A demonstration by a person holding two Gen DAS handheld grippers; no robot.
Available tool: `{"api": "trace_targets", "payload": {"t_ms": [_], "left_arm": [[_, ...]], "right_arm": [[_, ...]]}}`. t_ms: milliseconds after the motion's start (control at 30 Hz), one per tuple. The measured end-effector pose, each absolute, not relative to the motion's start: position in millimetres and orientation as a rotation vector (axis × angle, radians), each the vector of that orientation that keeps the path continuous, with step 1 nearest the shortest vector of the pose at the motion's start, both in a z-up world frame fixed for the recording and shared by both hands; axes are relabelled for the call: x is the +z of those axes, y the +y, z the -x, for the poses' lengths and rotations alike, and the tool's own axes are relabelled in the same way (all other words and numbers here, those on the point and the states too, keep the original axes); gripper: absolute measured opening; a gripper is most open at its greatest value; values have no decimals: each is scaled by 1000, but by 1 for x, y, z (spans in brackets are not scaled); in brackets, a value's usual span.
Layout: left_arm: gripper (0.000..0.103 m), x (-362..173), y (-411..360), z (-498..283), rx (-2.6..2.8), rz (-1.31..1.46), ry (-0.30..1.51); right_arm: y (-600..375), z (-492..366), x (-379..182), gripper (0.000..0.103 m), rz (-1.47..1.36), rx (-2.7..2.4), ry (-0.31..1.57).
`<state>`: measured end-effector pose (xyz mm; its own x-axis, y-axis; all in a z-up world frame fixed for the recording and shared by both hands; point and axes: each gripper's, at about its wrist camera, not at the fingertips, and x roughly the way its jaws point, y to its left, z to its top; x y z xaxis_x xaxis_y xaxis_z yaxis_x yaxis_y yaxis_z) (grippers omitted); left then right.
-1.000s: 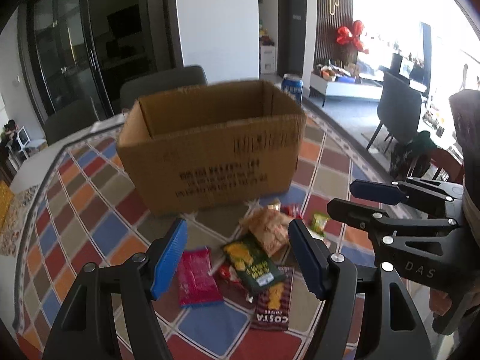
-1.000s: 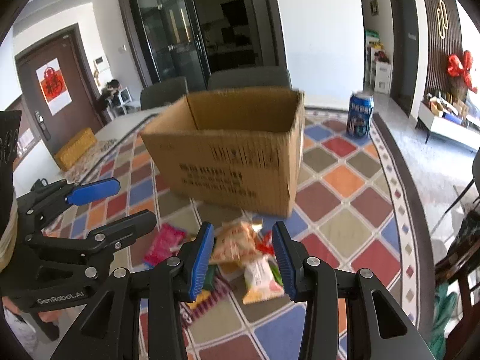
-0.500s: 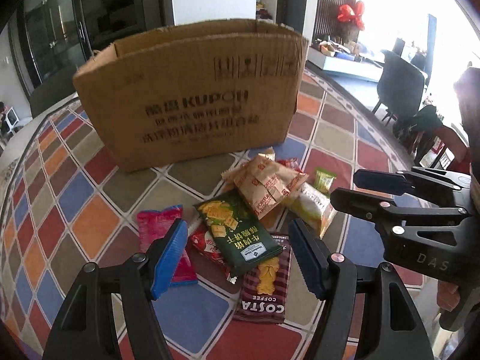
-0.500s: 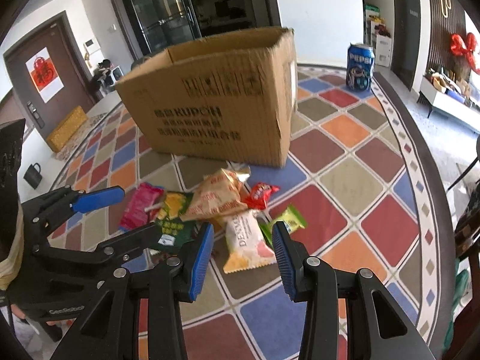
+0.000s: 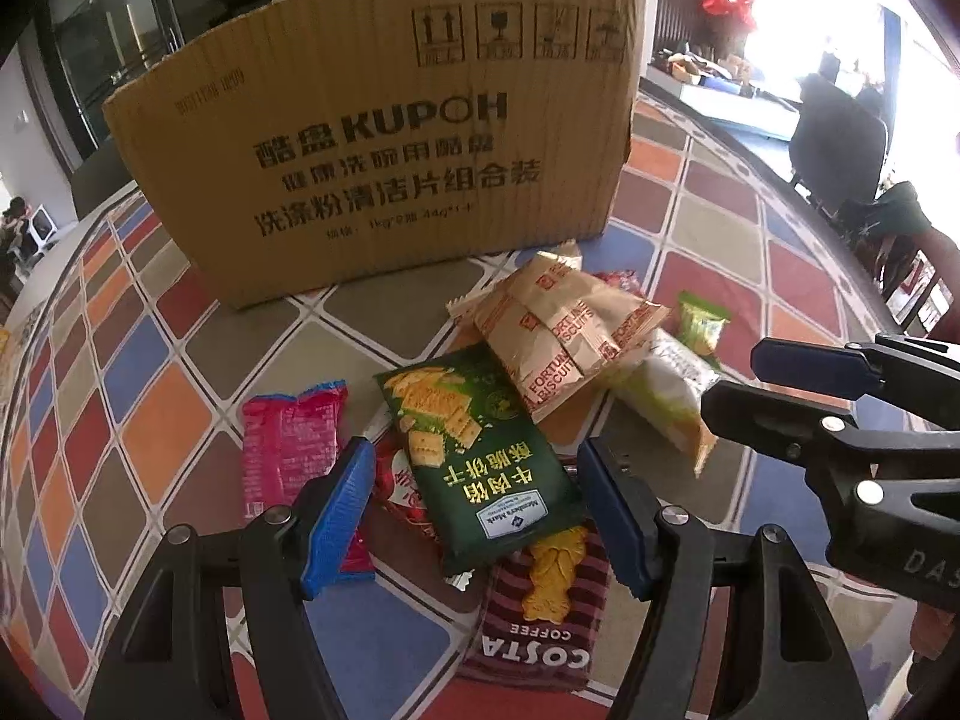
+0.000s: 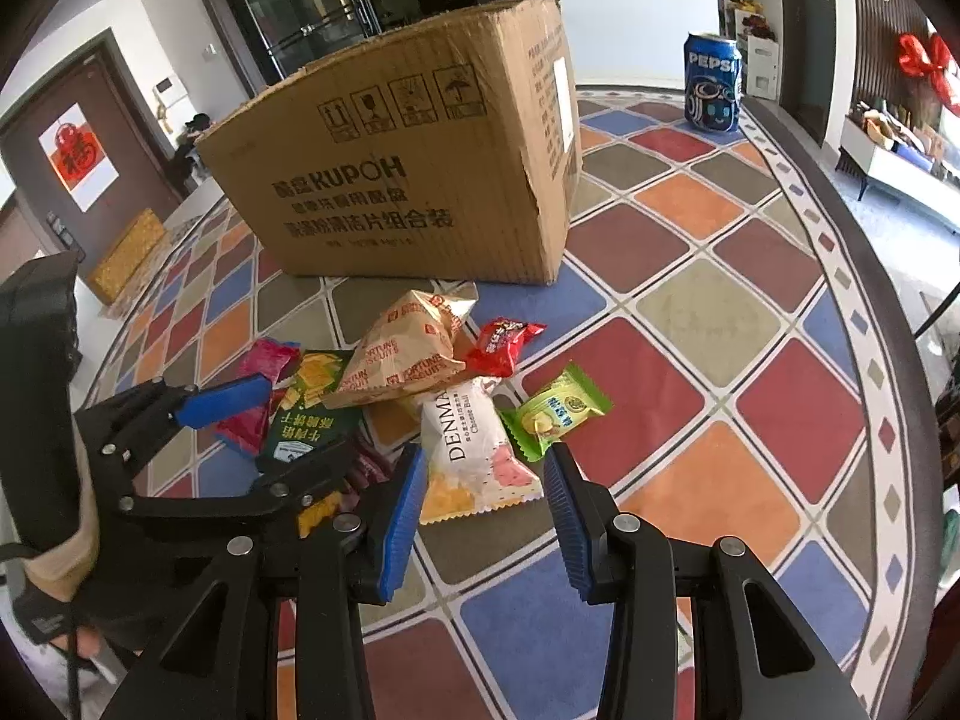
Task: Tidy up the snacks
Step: 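Return both tools to the pile and grasp the green cracker pack with the left tool, then lift the green cracker pack with the left tool while the right tool grasps the Denmas bag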
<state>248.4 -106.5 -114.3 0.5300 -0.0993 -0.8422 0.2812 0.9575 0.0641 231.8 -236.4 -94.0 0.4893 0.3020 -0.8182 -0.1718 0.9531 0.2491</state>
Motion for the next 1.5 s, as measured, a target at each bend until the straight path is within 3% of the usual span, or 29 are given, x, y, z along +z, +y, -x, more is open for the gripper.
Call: {"api": "trace_targets", "payload": {"t_ms": [167, 300, 1100, 1300, 1400, 1500], "left_arm": [[67, -116, -105, -250, -219, -225, 974], [48, -116, -97, -249, -204, -239, 958], [44, -95, -62, -239, -238, -63, 946], [40, -88, -58, -233, -242, -51, 927], [5, -88, -58, -230, -242, -56, 930], [6, -91, -56, -230, -265, -31, 951]], "right_arm": [[-229, -235, -99, 42, -134, 309, 1037], [-225, -238, -100, 42, -128, 318, 1040], [-201, -264, -118, 42, -93, 357, 1100], [-197, -259, -113, 34, -90, 344, 1086], [-196, -251, -104, 33, -83, 328, 1064], [-198, -244, -97, 33, -109, 320, 1051]]}}
